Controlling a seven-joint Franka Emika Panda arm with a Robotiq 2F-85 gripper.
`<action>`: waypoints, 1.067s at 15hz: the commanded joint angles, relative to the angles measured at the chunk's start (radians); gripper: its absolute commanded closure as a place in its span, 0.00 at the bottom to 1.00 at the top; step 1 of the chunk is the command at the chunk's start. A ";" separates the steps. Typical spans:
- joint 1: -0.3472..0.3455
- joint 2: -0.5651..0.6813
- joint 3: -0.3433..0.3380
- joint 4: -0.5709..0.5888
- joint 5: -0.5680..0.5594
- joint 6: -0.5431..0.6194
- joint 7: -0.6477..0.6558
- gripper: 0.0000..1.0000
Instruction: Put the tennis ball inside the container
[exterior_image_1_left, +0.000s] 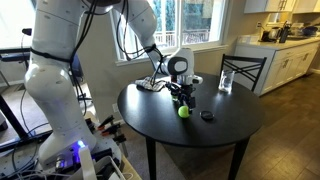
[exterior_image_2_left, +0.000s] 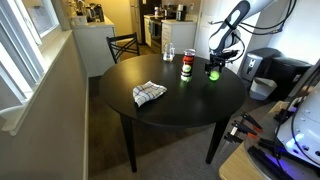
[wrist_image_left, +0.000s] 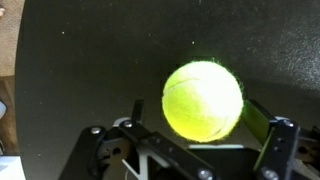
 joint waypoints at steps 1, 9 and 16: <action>0.006 0.013 -0.005 0.000 -0.015 0.012 0.019 0.00; 0.003 0.017 -0.002 -0.001 -0.010 0.014 0.014 0.56; -0.010 -0.177 0.003 -0.053 0.004 -0.044 -0.024 0.58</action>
